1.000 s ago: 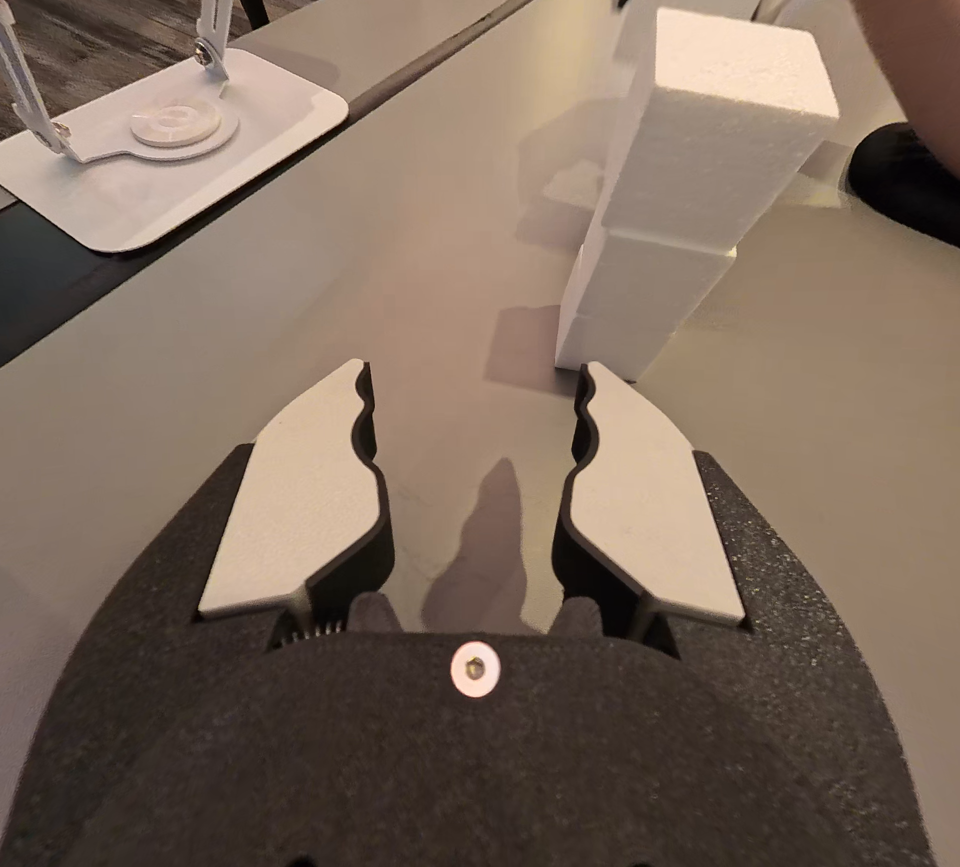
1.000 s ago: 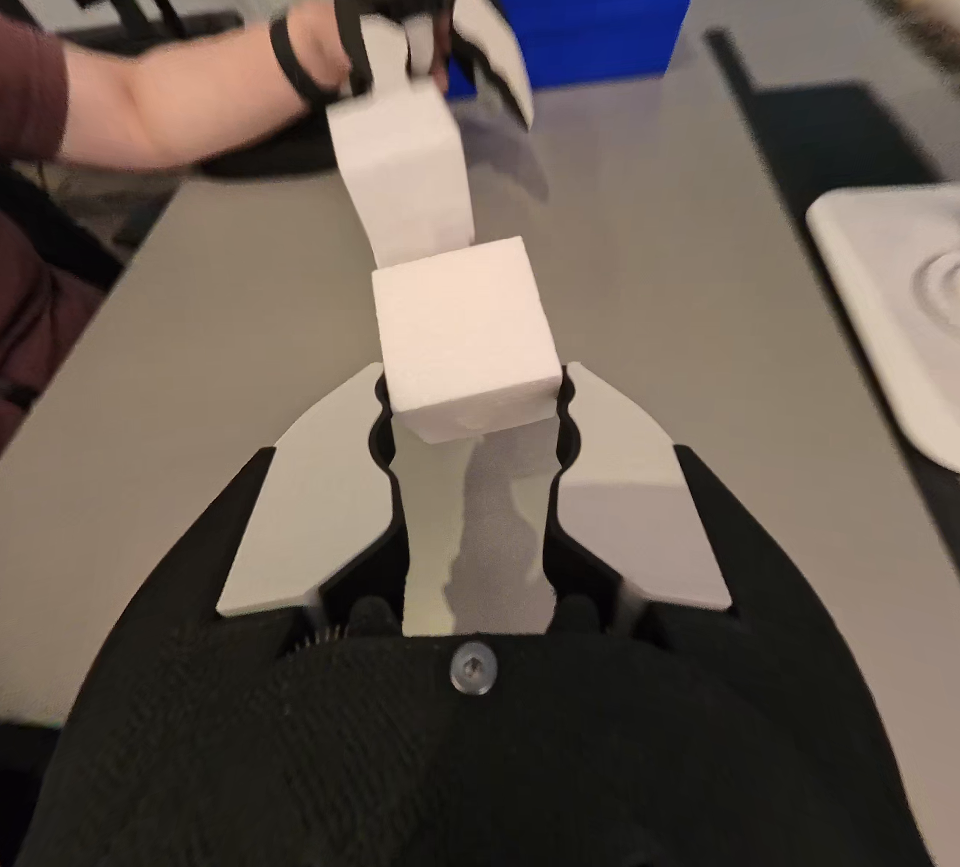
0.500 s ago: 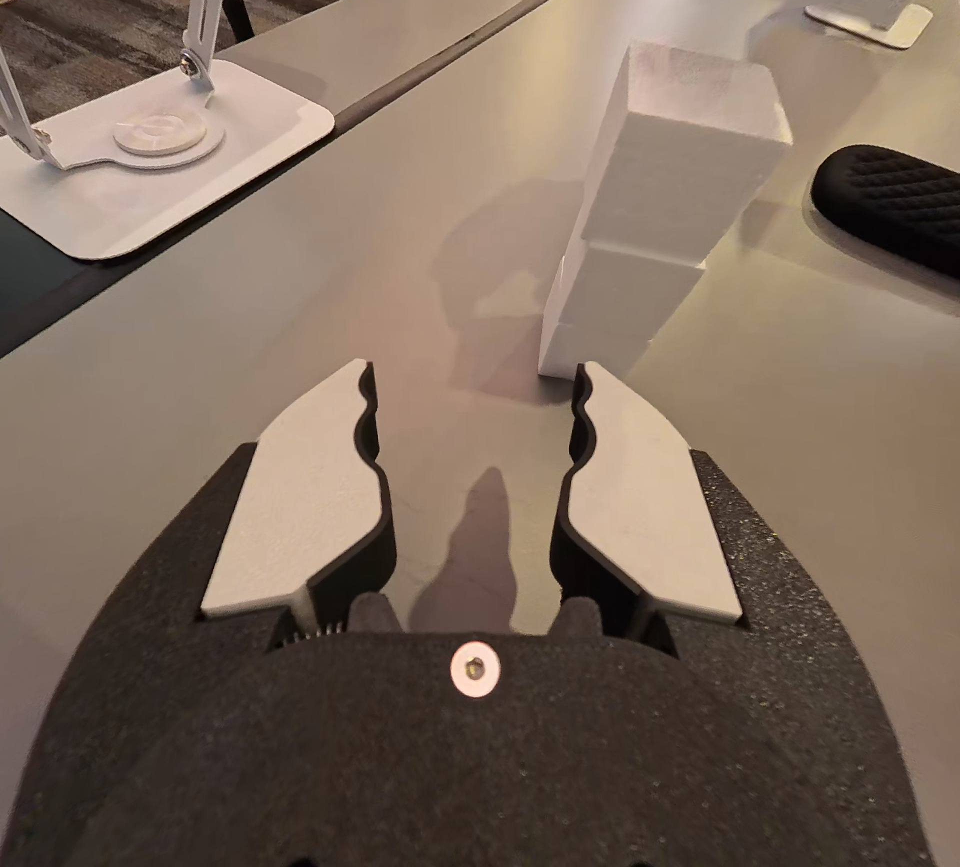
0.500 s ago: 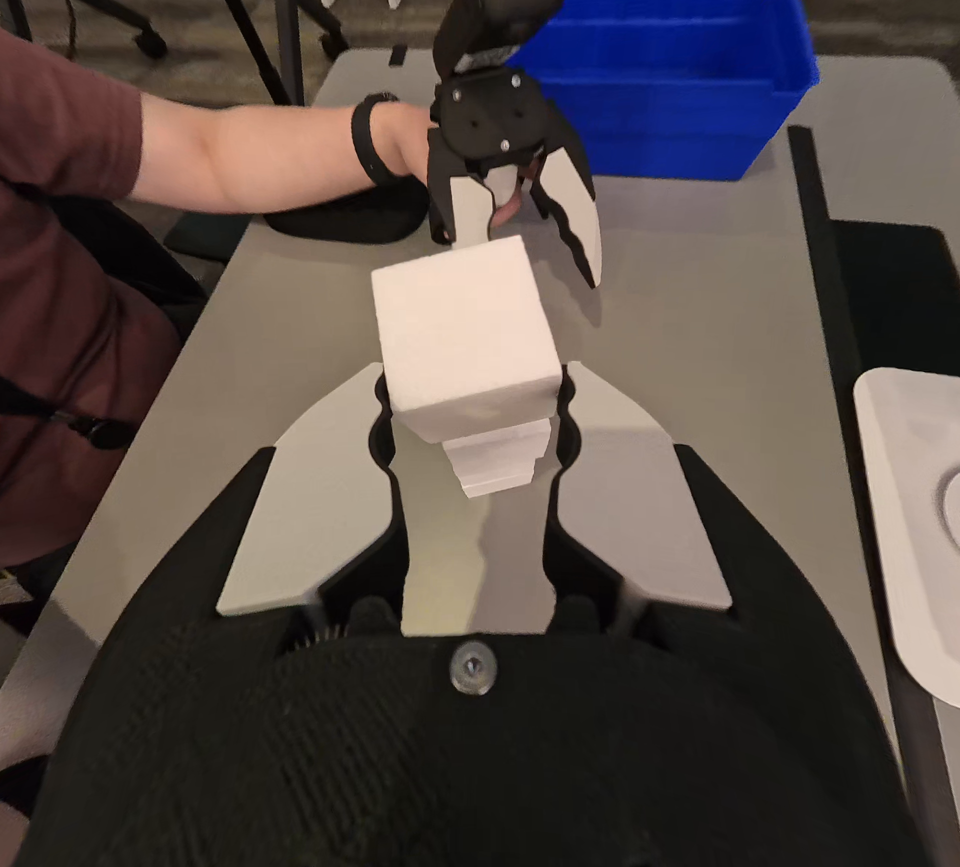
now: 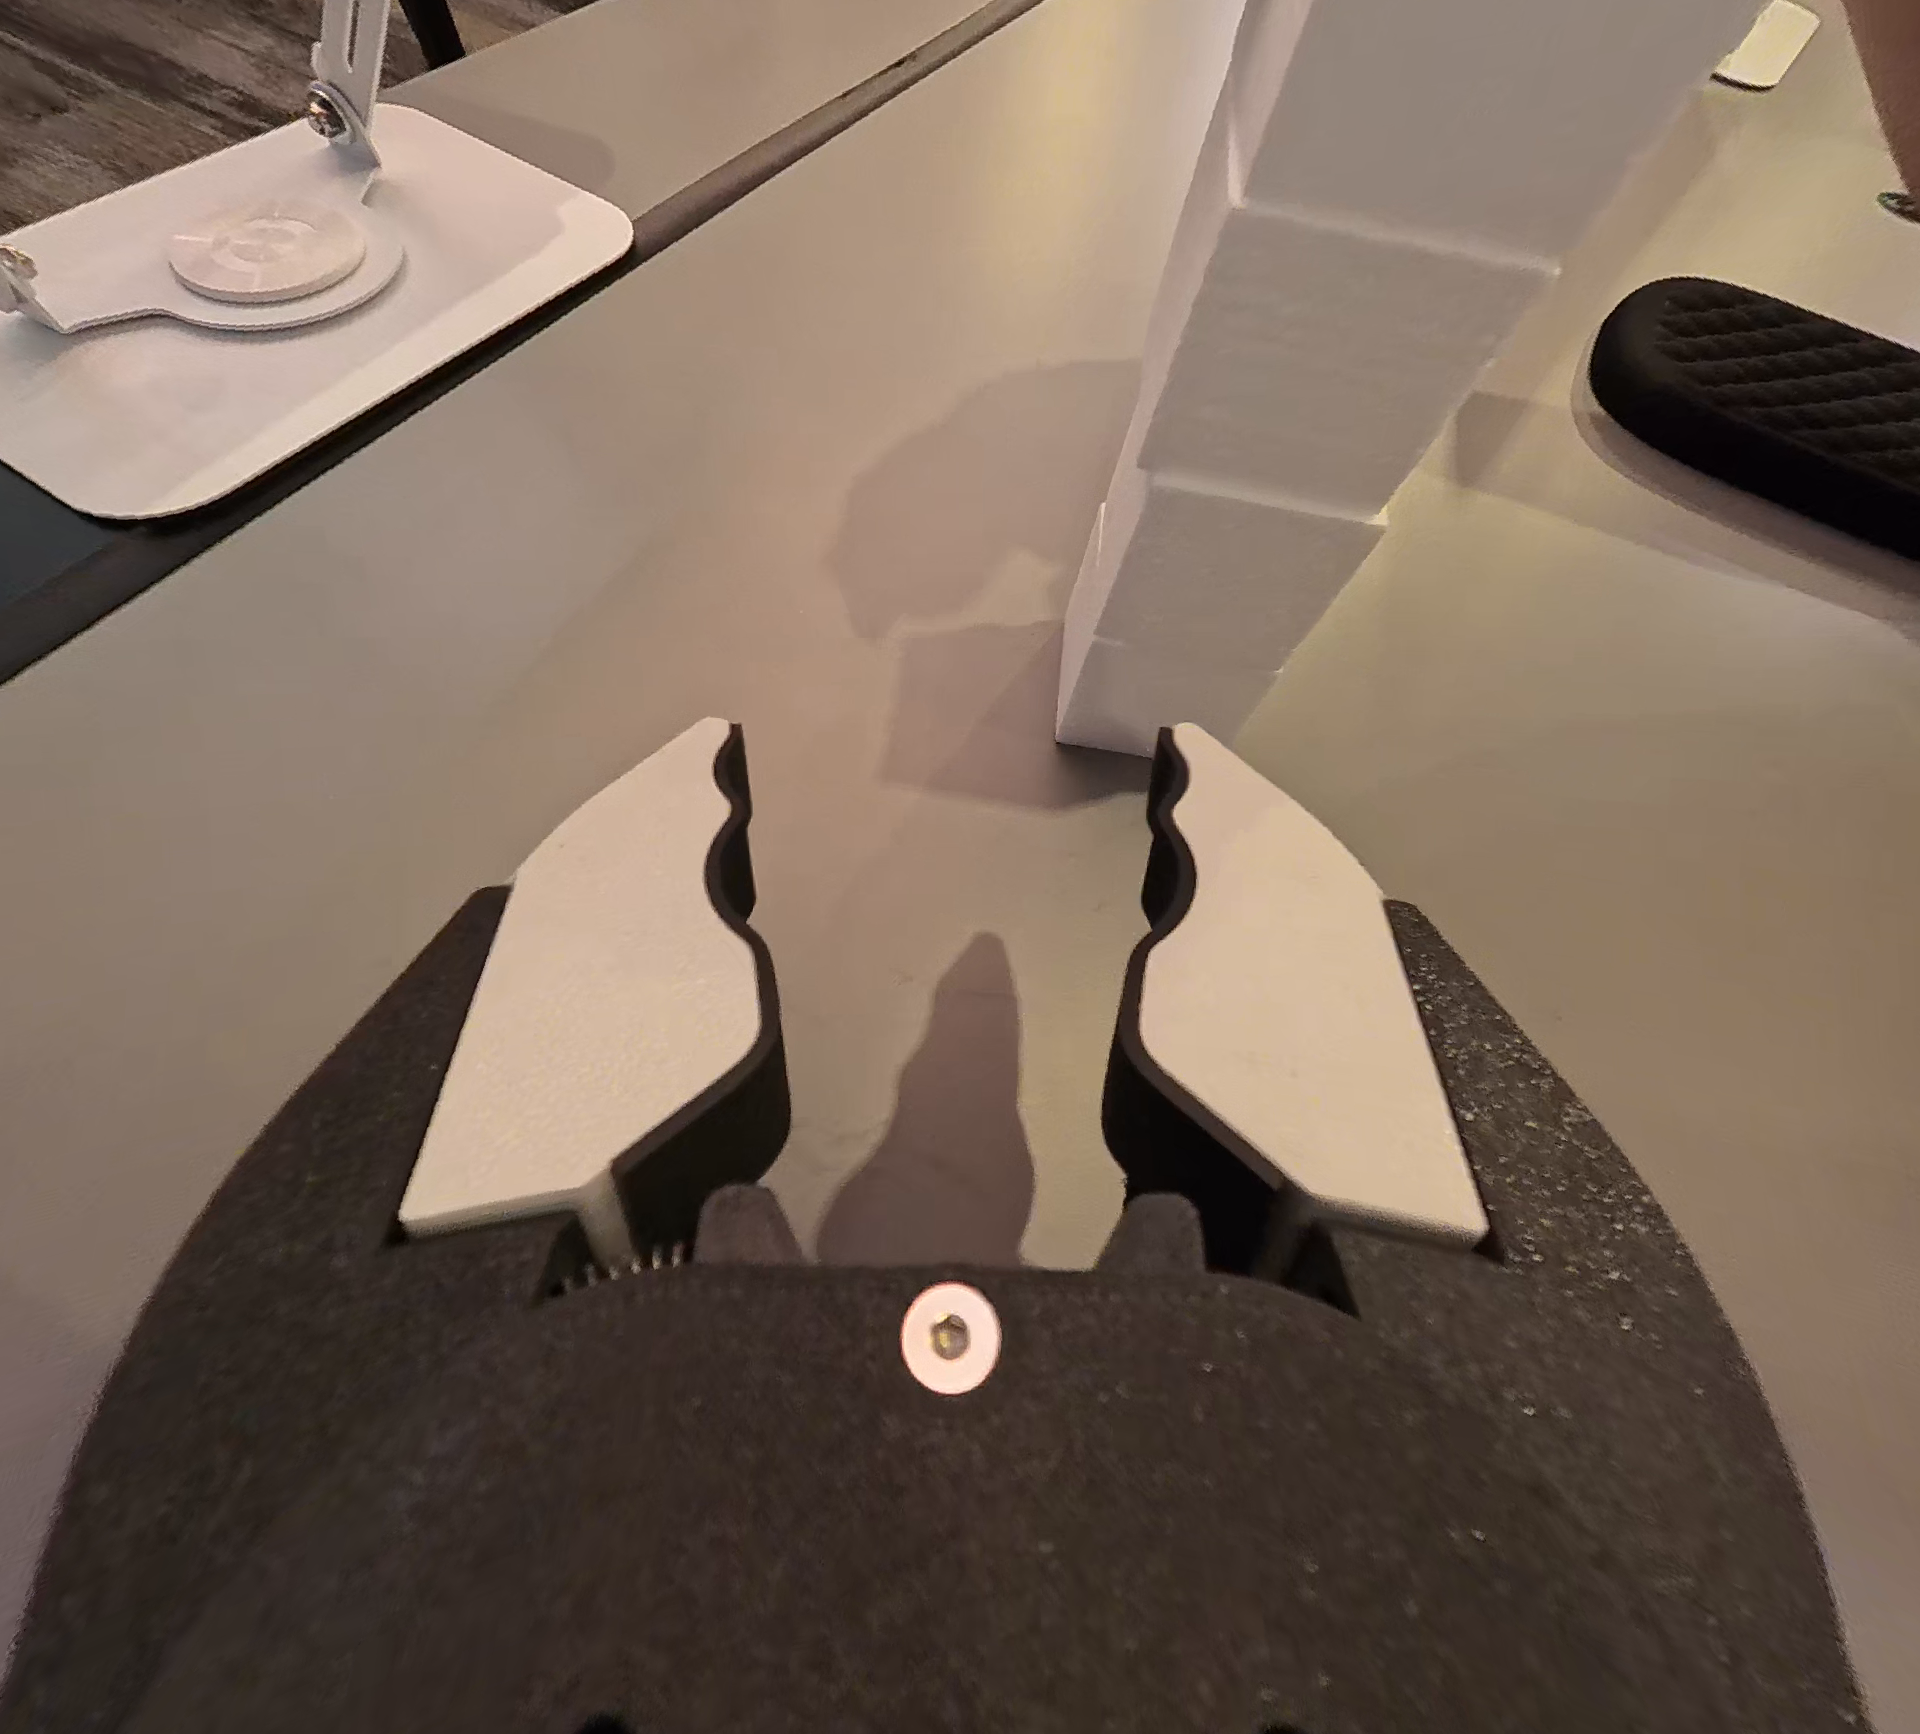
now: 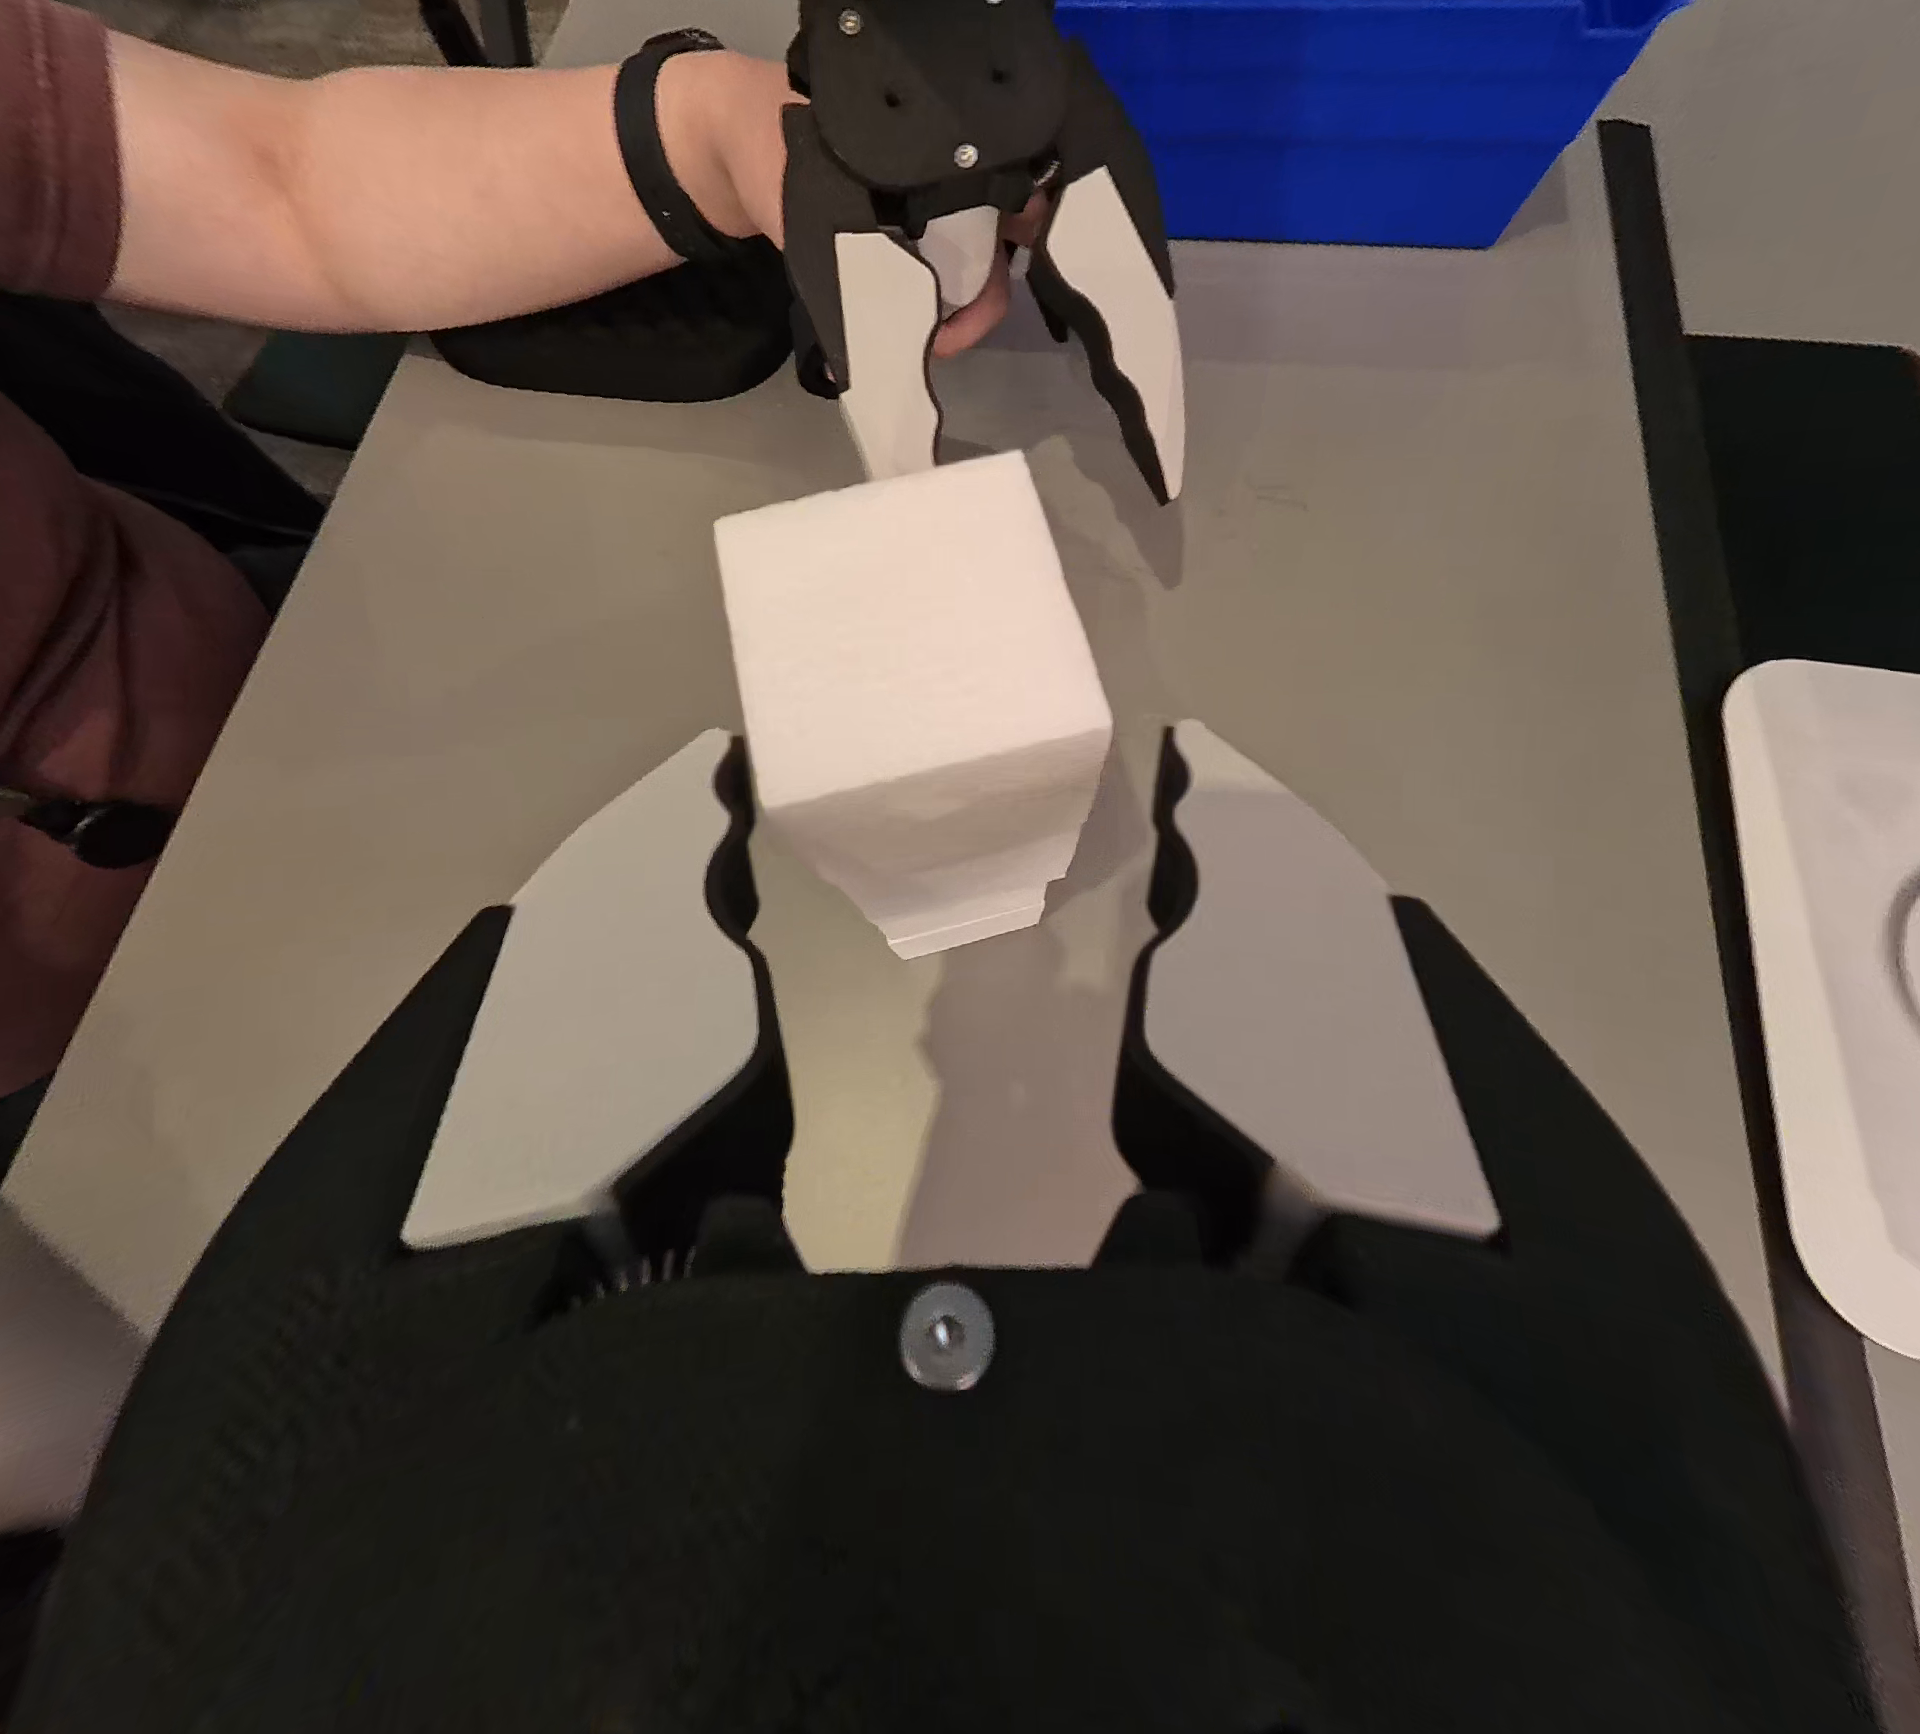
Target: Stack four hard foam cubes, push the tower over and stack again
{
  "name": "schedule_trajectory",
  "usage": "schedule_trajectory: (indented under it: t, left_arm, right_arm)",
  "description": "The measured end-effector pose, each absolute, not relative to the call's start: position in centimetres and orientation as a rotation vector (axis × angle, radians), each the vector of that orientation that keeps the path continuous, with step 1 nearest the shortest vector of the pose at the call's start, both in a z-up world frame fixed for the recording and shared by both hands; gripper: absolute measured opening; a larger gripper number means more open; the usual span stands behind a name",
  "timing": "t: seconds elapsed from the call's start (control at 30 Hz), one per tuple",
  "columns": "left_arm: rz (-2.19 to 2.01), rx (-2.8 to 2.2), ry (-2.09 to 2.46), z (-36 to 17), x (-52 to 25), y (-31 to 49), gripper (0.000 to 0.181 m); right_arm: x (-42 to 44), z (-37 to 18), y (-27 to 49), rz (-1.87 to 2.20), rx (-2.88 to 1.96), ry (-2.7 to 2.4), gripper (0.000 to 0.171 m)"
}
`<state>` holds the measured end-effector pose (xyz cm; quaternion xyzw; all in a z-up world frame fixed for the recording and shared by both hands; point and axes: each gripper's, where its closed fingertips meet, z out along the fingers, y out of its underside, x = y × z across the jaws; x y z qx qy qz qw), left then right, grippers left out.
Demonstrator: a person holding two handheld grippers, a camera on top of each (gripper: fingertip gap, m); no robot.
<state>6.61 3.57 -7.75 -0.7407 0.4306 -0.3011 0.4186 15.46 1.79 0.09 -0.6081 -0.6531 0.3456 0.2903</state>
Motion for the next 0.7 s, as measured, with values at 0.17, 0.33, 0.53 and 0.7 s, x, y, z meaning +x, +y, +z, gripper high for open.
schedule_trajectory:
  t: [0.17, 0.33, 0.53, 0.7]
  left_arm:
    - [-0.829, -1.792, 1.073, -6.6, 7.0, 3.1, 0.076]
    - [-0.994, -1.684, 1.08, -4.4, 8.1, 1.3, 0.076]
    - [-1.095, -1.799, 1.086, -5.2, 8.5, 0.7, 0.043]
    - [-1.11, -1.815, 1.108, -5.6, 9.4, -0.1, 0.0]
  right_arm:
    - [16.7, 4.4, 0.6, 1.061, -1.385, -1.521, 0.087]
    - [23.2, 7.9, 2.5, 0.946, -1.359, -1.213, 0.084]
    - [33.4, 9.6, 4.7, 0.563, -1.257, -0.927, 0.012]
    - [38.5, 8.3, 6.2, 0.562, -1.49, -0.792, 0.0]
